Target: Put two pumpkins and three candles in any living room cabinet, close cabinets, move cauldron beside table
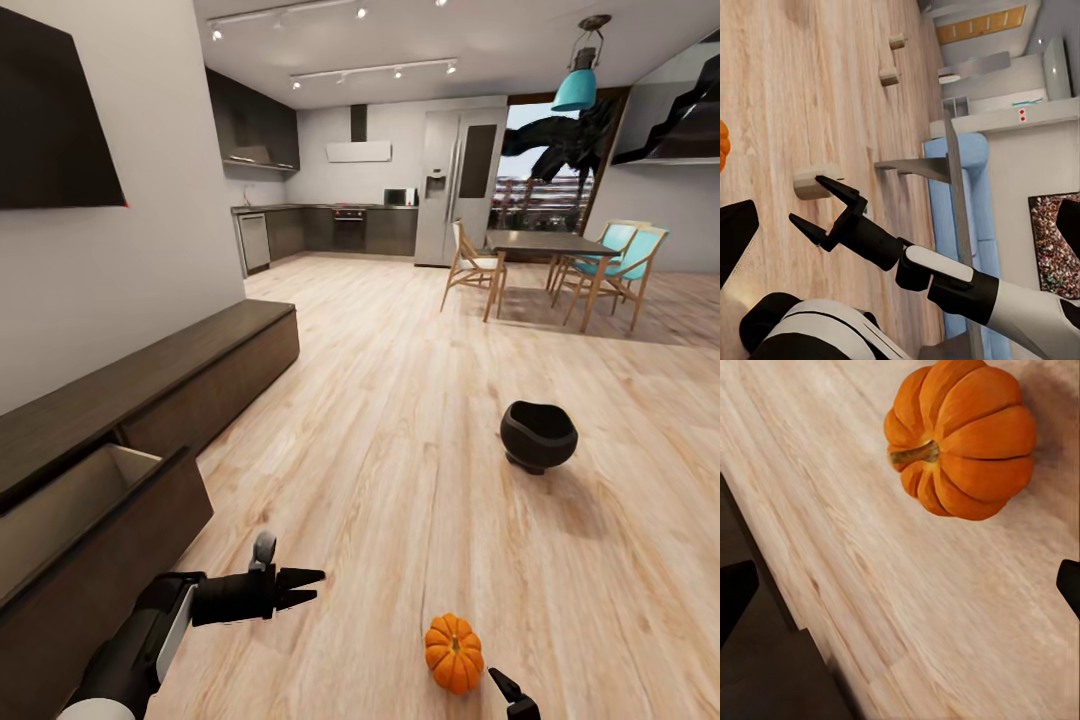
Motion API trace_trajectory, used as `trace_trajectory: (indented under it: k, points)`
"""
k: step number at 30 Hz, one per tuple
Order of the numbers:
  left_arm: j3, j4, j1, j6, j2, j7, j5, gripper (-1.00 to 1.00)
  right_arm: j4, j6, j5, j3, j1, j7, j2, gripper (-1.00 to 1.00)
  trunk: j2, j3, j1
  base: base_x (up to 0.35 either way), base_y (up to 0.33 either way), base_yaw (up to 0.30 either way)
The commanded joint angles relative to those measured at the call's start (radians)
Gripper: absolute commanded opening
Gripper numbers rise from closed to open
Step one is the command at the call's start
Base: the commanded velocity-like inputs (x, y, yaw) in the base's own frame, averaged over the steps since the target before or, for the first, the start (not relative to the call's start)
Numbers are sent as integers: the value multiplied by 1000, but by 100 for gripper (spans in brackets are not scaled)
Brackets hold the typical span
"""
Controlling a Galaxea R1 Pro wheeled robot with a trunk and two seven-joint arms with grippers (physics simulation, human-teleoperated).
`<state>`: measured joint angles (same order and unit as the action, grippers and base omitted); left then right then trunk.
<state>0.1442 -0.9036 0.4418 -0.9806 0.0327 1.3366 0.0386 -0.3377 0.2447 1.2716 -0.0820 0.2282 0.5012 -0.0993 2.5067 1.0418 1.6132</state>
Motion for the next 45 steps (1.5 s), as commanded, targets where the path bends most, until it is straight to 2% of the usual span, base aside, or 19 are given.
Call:
trace_trajectory:
  k: [1, 9, 21, 30, 37, 45]
  points:
    - [0, 0, 0, -10, 0, 2, 3, 100, 0, 10, 7, -5, 0, 2, 0, 100, 0, 1, 0, 238, 66, 0]
    - [0, 0, 1, -10, 1, 2, 3, 100, 0, 10, 7, -5, 0, 2, 0, 100, 0, 1, 0, 162, 14, 0]
    - [1, 0, 0, -11, 2, 3, 9, 100, 2, 10, 8, -6, 0, 2, -1, 100, 0, 1, 0, 12, 0, 0]
    - [2, 0, 1, -12, 3, 7, 9, 100, 1, 10, 7, -6, 0, 6, -5, 100, 2, 36, 4, 0, 0, 0]
    - [2, 0, 0, -12, 3, 9, 9, 100, 0, 32, 5, -5, 0, 82, -9, 100, 4, 63, 7, 0, 0, 0]
    - [2, 0, 1, -12, 3, 9, 9, 100, -8, 41, 7, -7, 0, 94, -15, 100, 6, 94, 11, 0, 0, 0]
